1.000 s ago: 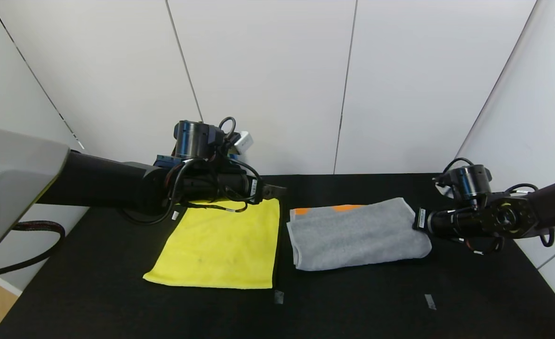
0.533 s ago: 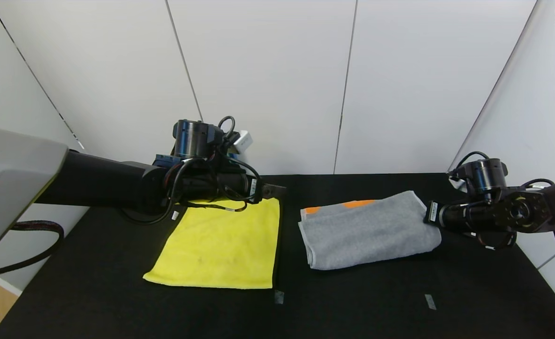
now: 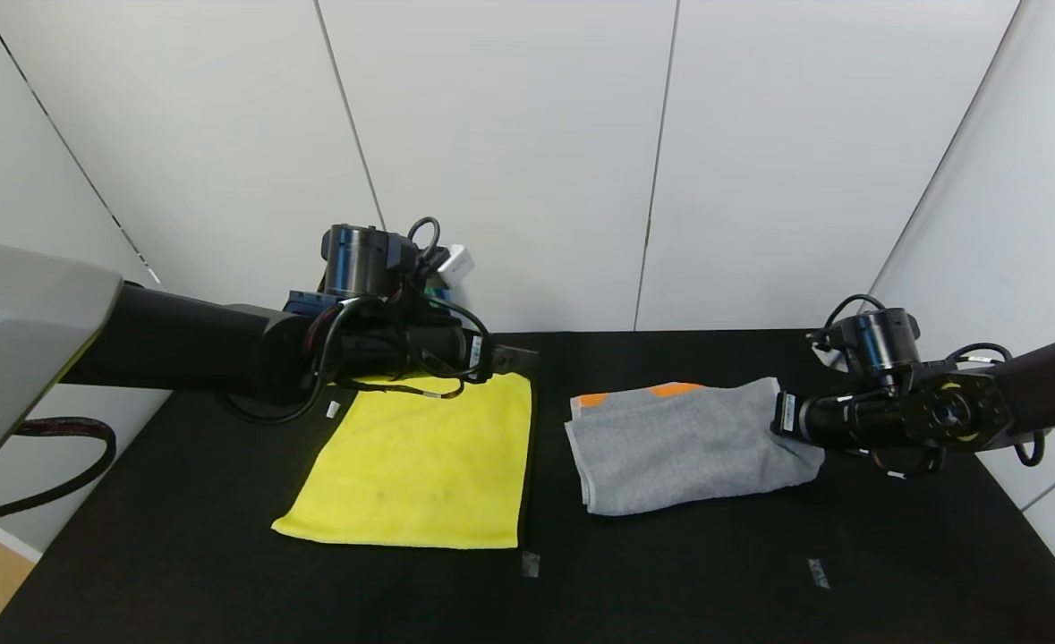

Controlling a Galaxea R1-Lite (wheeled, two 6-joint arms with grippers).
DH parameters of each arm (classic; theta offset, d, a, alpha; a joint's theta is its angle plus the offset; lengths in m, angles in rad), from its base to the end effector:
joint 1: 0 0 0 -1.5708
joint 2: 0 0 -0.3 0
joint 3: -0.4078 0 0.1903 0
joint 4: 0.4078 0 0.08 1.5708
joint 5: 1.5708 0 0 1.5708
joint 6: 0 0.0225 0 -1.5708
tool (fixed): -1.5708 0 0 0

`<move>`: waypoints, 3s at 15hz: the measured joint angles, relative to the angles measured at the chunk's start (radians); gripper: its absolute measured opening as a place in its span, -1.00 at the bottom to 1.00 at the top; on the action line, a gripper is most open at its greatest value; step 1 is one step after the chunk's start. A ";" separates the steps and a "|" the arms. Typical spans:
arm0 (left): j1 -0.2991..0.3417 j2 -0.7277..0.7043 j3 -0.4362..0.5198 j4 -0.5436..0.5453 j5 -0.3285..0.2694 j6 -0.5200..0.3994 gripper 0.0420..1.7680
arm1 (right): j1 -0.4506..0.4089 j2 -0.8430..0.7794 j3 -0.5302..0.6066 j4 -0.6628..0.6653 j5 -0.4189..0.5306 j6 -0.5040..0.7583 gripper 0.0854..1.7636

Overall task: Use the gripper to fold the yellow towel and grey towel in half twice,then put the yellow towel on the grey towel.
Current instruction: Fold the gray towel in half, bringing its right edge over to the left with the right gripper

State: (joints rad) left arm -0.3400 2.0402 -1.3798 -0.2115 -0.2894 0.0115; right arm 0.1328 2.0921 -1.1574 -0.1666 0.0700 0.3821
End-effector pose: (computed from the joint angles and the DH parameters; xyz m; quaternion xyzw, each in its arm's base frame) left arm 0.3858 -0.1433 0.1759 0.0110 0.2208 -0.3030 0.9270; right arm 0.3840 0.0529 0.0933 0.1636 0.3855 0.0210 0.9078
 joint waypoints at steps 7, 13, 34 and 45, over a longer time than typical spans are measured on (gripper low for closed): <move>0.003 -0.003 0.001 0.000 0.002 0.006 0.94 | 0.156 -0.017 -0.160 0.142 -0.010 0.000 -0.93; 0.008 -0.016 0.002 0.000 0.004 0.006 0.94 | 0.287 0.025 -0.253 0.172 -0.066 0.000 -0.93; 0.035 -0.053 -0.001 0.001 0.001 0.006 0.94 | 0.516 0.227 -0.397 0.246 -0.163 0.004 -0.69; 0.036 -0.058 0.001 0.000 0.001 0.006 0.94 | 0.525 0.146 -0.400 0.239 -0.219 0.000 0.54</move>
State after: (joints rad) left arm -0.3040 1.9821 -1.3791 -0.2111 -0.2881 0.0170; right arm 0.6577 2.2385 -1.5572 0.0726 -0.1489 0.3817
